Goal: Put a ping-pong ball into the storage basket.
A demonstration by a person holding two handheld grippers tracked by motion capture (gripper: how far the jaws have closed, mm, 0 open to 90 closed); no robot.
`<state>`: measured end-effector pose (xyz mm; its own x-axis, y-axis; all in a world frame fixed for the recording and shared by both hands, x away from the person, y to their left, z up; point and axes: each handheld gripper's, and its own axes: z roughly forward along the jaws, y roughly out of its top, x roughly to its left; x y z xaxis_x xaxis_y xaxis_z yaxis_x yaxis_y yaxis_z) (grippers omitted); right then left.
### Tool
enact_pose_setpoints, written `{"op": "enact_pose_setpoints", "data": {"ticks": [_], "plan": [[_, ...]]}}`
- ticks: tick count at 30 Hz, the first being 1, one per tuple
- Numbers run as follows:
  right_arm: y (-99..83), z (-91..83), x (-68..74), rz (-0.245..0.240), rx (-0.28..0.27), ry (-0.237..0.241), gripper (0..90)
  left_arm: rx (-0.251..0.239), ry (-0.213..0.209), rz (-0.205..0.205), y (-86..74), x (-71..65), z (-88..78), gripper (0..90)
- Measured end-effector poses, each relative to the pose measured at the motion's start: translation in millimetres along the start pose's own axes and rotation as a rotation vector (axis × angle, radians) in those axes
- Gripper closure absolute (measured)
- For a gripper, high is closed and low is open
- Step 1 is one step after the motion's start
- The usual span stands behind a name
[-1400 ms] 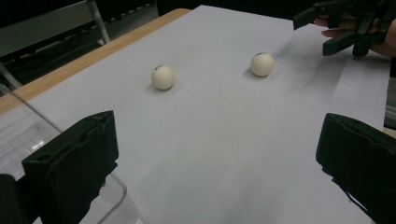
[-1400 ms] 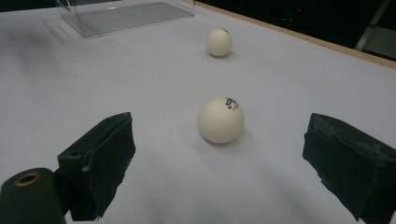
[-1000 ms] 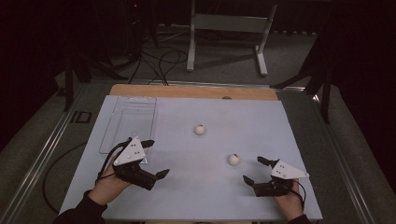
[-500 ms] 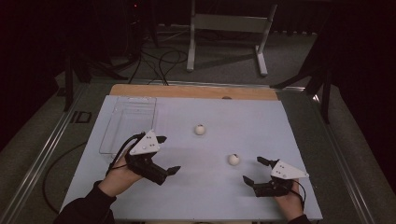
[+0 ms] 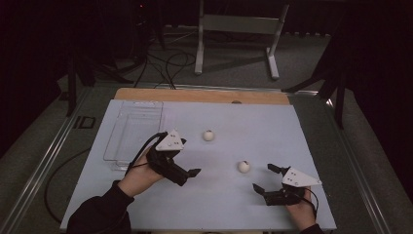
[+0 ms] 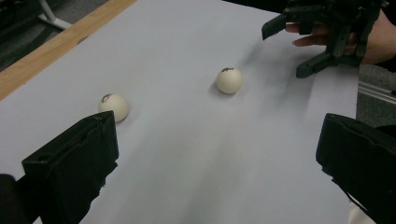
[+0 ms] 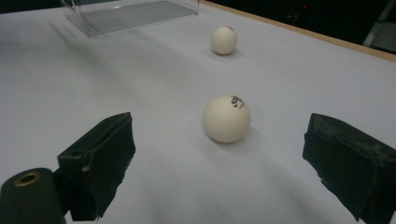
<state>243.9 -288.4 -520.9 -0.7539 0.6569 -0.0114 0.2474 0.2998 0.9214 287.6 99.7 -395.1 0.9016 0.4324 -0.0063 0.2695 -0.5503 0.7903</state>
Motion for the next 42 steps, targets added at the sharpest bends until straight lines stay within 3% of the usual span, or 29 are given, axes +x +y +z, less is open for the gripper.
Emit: {"op": "enact_pose_setpoints", "data": {"ticks": [4,14,16,24,27,29,42], "plan": [[0.6,0.4,1.6,-0.006,0.003,0.005,9.0,0.014,-0.003,0.001,6.4,0.0,9.0,0.2],[0.2,-1.2,0.0,0.000,0.000,0.004,9.0,0.048,-0.045,0.058,26.6,-3.9,31.1,0.2],[0.2,-1.3,-0.1,0.000,-0.002,0.003,9.1,0.062,-0.067,0.045,29.8,-5.7,36.7,0.2],[0.0,-1.6,-0.1,0.007,-0.003,0.004,9.0,0.119,-0.091,0.058,38.5,-12.9,58.9,0.2],[0.1,-1.7,-0.1,0.006,-0.004,0.002,9.0,0.131,-0.098,0.065,40.5,-14.1,64.6,0.2],[0.1,-1.9,-0.1,0.006,-0.005,0.003,9.0,0.150,-0.095,0.091,42.6,-16.9,73.5,0.2],[-0.1,-2.1,-0.2,0.003,-0.002,0.002,9.1,0.168,-0.136,0.067,42.4,-13.6,101.9,0.2]]}}
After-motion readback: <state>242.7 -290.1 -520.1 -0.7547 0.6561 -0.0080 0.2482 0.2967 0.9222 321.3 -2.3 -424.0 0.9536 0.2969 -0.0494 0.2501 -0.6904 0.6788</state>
